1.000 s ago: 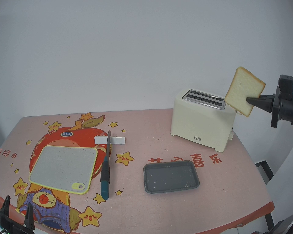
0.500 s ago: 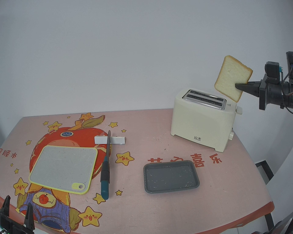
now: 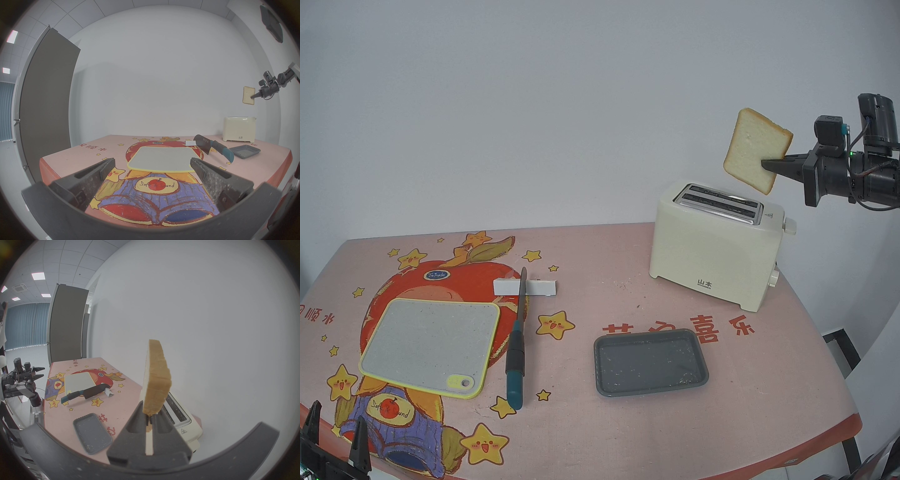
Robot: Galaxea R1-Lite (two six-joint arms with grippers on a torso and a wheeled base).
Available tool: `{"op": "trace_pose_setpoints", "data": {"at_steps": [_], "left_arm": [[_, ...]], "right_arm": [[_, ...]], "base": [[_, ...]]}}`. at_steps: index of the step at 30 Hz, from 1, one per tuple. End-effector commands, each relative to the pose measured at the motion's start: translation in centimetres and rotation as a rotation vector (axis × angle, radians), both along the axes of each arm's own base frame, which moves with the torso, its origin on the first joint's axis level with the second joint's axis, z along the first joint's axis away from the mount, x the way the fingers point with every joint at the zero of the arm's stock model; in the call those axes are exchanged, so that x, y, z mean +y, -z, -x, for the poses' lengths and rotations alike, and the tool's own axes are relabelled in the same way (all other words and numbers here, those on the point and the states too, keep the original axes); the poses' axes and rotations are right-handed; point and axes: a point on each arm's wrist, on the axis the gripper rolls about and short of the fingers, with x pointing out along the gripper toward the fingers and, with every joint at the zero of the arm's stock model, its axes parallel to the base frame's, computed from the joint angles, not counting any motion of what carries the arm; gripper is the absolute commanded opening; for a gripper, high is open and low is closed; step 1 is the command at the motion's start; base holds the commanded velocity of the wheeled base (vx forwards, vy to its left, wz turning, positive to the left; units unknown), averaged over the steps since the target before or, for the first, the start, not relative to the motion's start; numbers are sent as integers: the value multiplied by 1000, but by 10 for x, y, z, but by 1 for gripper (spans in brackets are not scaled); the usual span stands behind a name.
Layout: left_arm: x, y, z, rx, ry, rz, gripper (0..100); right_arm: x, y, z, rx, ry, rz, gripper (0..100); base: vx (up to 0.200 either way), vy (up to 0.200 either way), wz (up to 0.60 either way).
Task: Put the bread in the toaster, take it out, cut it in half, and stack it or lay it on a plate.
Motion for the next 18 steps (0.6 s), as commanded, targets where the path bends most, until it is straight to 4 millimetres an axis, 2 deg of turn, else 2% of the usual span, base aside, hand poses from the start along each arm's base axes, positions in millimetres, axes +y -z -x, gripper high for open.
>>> {"op": "trace_pose_setpoints", "data": {"at_steps": [1, 7, 18], "left_arm": [[0, 5, -1, 9, 0, 0, 100], [0, 5, -1, 9, 0, 0, 100], [0, 5, -1, 9, 0, 0, 100]], "right_arm": [[1, 5, -23, 7, 7, 2, 0], [2, 7, -34, 8, 9, 3, 0], [4, 27, -53, 34, 2, 45, 0]], "base": [[0, 0, 0], [0, 0, 0], [0, 0, 0]]}}
